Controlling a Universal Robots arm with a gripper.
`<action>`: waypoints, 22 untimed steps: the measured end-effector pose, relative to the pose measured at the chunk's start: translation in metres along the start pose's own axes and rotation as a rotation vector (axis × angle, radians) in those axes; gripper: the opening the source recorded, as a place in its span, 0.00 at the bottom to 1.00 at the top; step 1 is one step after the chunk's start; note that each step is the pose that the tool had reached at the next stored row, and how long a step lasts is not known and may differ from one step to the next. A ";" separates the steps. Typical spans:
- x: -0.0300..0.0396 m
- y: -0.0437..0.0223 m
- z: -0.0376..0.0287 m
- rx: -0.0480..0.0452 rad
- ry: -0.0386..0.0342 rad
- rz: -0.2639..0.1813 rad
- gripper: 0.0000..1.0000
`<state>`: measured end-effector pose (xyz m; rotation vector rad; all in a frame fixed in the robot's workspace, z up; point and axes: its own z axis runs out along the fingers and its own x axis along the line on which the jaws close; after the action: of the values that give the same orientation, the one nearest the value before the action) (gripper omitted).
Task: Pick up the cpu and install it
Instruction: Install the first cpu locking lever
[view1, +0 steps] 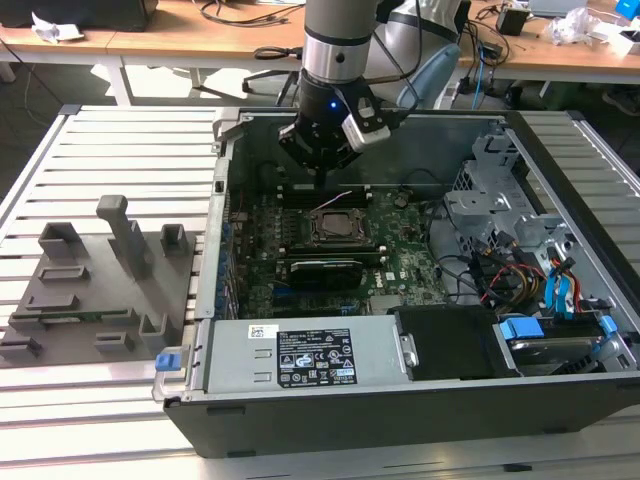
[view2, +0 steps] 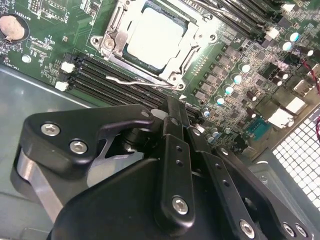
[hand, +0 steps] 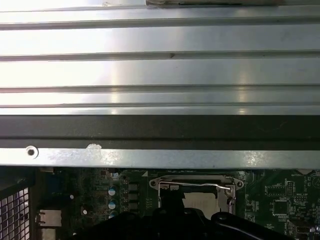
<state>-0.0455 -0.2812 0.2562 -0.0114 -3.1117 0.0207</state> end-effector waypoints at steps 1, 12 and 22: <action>0.0001 0.0000 0.0001 -0.0003 -0.0162 0.000 0.11; 0.0003 -0.0112 0.0003 -0.0637 -0.0478 0.000 0.11; 0.0002 -0.0125 0.0033 -0.0661 -0.0478 0.000 0.11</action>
<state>-0.0459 -0.2937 0.2531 -0.0131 -3.1588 -0.0832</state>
